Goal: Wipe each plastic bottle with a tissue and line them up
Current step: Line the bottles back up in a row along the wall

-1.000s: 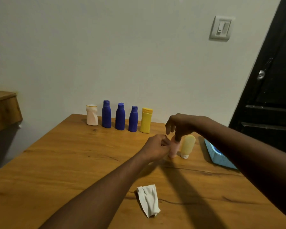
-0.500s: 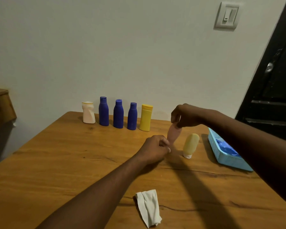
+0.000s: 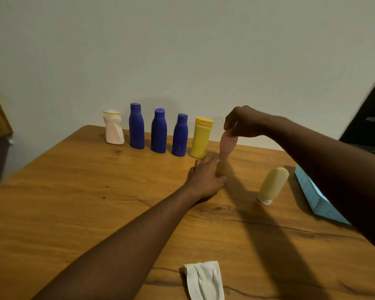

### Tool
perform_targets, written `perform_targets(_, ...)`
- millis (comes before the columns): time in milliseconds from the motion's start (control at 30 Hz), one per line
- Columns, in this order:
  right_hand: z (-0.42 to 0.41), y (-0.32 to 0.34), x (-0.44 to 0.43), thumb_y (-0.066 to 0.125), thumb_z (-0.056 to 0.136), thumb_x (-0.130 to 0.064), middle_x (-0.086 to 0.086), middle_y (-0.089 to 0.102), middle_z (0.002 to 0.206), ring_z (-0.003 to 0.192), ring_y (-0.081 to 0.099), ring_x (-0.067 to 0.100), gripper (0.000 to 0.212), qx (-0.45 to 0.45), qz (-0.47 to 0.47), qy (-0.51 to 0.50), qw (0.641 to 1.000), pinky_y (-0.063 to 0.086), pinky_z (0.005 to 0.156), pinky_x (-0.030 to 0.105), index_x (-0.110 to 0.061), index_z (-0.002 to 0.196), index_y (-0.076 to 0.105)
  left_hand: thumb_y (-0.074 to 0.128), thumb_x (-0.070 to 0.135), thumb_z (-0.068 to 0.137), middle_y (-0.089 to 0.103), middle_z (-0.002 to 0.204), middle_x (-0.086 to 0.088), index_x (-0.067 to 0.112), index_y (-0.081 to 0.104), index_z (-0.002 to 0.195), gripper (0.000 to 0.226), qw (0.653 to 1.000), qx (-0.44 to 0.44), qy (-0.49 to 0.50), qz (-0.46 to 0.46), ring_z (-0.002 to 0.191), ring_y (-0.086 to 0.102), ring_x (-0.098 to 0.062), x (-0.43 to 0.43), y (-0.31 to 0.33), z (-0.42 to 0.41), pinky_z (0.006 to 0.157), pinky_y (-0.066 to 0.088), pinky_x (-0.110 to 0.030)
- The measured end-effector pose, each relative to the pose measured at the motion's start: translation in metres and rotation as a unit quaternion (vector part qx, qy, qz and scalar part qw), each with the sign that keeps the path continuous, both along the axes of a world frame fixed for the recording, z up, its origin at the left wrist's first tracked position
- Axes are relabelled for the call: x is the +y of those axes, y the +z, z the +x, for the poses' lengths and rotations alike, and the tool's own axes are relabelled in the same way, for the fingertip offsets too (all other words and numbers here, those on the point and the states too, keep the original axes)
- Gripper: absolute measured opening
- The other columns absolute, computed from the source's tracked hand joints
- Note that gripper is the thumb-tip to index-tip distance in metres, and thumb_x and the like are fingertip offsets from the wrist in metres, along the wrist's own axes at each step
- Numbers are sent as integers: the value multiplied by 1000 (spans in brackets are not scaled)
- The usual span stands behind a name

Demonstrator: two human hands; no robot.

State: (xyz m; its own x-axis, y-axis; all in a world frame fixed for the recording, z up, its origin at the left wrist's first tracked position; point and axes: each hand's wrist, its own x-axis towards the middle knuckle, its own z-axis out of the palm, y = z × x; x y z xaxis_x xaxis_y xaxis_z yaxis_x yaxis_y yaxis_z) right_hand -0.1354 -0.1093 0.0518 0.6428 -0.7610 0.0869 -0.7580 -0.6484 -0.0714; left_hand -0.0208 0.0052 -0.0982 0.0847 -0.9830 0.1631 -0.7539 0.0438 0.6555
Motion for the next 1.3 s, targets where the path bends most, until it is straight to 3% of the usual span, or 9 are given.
perform_targets(200,15,-12,-18,70,88,-9,6,71,109,94,61,20,22,-5,-3,10,1000,49,82,30,-10,109,74,61,42,98,43,154,-1,24,35,156,66,997,-72,-3,0,139,36,-25,-19,-10,2,109,33,-42)
perform_targets(400,22,-20,-22,70,90,-11,7,71,111,93,59,18,22,-6,-4,20,1000,47,81,29,-10,112,72,57,51,99,48,148,-1,22,41,152,62,993,-120,8,5,133,40,-24,-26,-16,1,105,36,-43)
perform_targets(833,24,-26,-18,66,93,-12,7,67,121,94,59,17,26,4,4,17,1000,47,81,29,-12,119,69,53,51,100,51,143,-2,20,45,146,56,990,-144,10,5,131,41,-24,-23,-15,-2,102,36,-43)
perform_targets(1100,16,-20,-12,70,92,-26,3,64,127,101,59,18,40,9,12,4,1000,52,91,34,-18,130,61,59,47,99,47,148,-1,22,40,152,62,996,-89,11,16,135,38,-25,-19,-9,0,107,35,-43)
perform_targets(1200,6,-10,0,71,92,-27,2,64,127,100,59,16,41,12,11,4,1000,50,88,30,-18,131,61,64,34,97,46,148,1,24,42,150,57,1000,-1,-3,15,135,41,-24,-9,-1,0,110,39,-44)
perform_targets(1300,-10,1,20,72,91,-22,1,66,124,96,59,12,37,15,21,3,1000,45,82,26,-18,126,64,66,16,98,49,145,3,25,49,147,53,993,119,-17,-20,128,52,-15,11,12,-8,103,53,-40)
